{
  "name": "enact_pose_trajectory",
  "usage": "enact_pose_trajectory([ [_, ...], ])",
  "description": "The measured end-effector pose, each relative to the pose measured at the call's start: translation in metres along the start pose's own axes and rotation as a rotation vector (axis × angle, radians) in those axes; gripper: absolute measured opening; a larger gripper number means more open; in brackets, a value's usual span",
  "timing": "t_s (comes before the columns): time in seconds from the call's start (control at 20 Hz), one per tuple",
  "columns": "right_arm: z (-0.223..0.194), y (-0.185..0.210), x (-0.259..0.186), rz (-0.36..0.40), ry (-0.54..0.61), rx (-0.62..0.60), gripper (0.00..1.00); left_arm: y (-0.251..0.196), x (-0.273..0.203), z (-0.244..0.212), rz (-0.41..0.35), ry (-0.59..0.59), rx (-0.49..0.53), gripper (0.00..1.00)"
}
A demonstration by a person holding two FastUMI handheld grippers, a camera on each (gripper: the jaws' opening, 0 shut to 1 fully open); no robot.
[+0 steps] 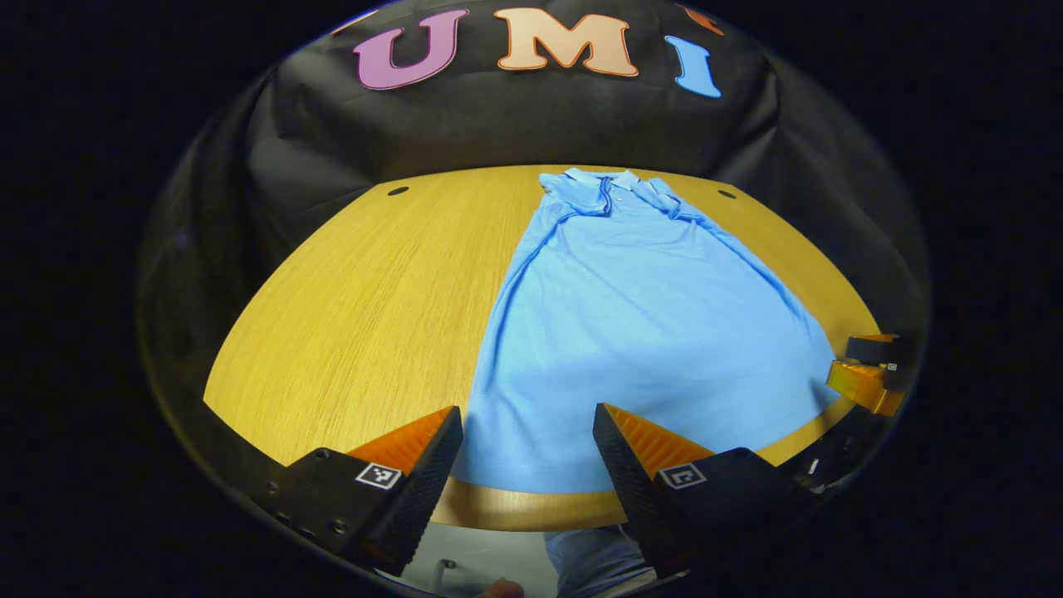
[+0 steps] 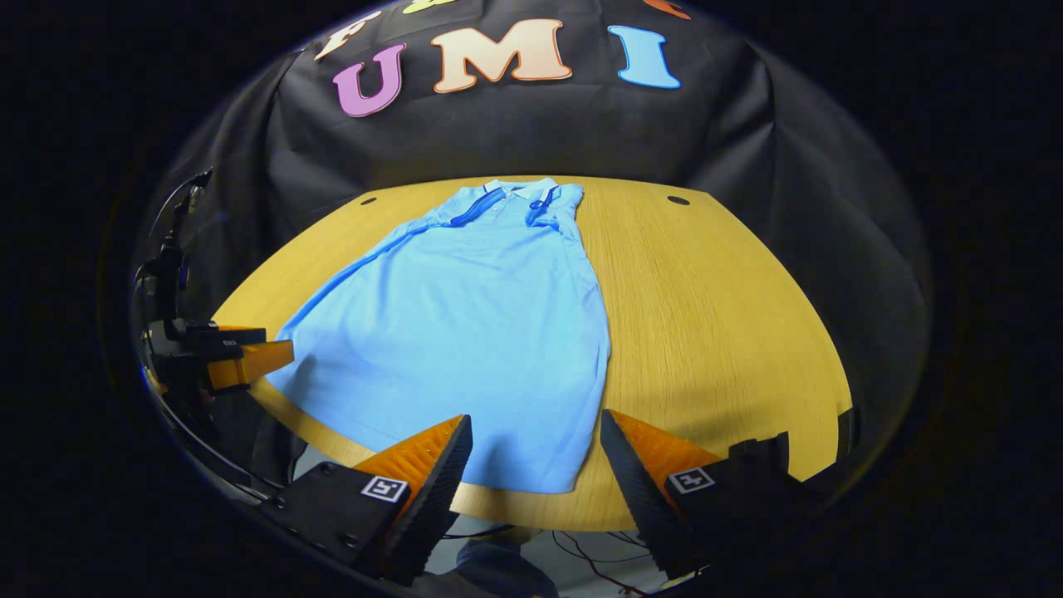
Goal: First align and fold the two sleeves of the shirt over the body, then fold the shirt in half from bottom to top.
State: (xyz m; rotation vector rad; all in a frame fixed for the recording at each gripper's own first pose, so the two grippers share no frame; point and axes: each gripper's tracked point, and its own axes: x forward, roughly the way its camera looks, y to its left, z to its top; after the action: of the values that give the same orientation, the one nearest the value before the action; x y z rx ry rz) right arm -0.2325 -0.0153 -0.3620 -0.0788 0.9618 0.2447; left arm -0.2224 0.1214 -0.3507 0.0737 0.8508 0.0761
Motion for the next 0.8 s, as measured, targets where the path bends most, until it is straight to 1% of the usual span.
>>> enact_pose_trajectory([
  [0.1,-0.006,0.000,0.004,-0.009,0.016,-0.001,0.98,-0.002,0.001,-0.013,0.004,0.038,-0.028,0.95],
  [0.15,-0.009,0.001,0.005,-0.010,0.025,-0.005,0.98,-0.002,0.001,-0.005,0.007,0.000,-0.037,0.95],
  [0.2,-0.013,0.002,0.006,-0.011,0.033,-0.011,0.98,-0.002,0.004,-0.010,0.008,0.024,-0.032,0.95],
  [0.25,-0.017,0.002,0.008,-0.012,0.041,-0.016,0.98,-0.004,0.004,-0.010,0.008,0.009,-0.024,0.95],
  [0.3,-0.023,0.001,0.009,-0.012,0.060,-0.021,0.98,-0.006,0.005,-0.009,0.003,0.007,-0.015,0.97],
  [0.35,-0.022,0.001,0.008,-0.007,0.060,-0.012,0.98,-0.009,0.006,-0.012,-0.003,0.010,-0.011,0.96],
  [0.4,-0.021,0.002,0.011,-0.008,0.053,-0.005,0.94,-0.012,0.005,-0.009,-0.009,-0.007,-0.008,0.95],
  [0.45,-0.022,0.003,0.012,-0.008,0.057,-0.006,0.98,-0.016,0.006,-0.011,-0.021,-0.001,-0.006,0.93],
  [0.5,-0.021,0.003,0.012,-0.005,0.049,-0.013,0.98,-0.019,0.004,-0.009,-0.025,-0.021,-0.013,0.83],
  [0.55,-0.022,0.006,0.012,0.008,0.053,-0.021,0.98,-0.024,0.005,-0.010,-0.032,-0.015,-0.032,0.78],
  [0.6,-0.023,0.010,0.013,0.022,0.052,-0.031,0.92,-0.026,0.004,-0.010,-0.022,-0.026,-0.044,0.70],
  [0.65,-0.024,0.016,0.015,0.043,0.058,-0.044,0.84,-0.030,0.005,-0.010,-0.022,-0.024,-0.047,0.58],
  [0.7,-0.024,0.021,0.014,0.060,0.063,-0.056,0.71,-0.034,0.005,-0.011,-0.025,-0.024,-0.042,0.50],
  [0.75,-0.024,0.026,0.015,0.083,0.069,-0.061,0.63,-0.041,0.005,-0.009,-0.031,-0.025,-0.041,0.51],
  [0.8,-0.024,0.029,0.015,0.100,0.071,-0.065,0.48,-0.043,0.007,-0.010,-0.023,-0.020,-0.031,0.27],
])
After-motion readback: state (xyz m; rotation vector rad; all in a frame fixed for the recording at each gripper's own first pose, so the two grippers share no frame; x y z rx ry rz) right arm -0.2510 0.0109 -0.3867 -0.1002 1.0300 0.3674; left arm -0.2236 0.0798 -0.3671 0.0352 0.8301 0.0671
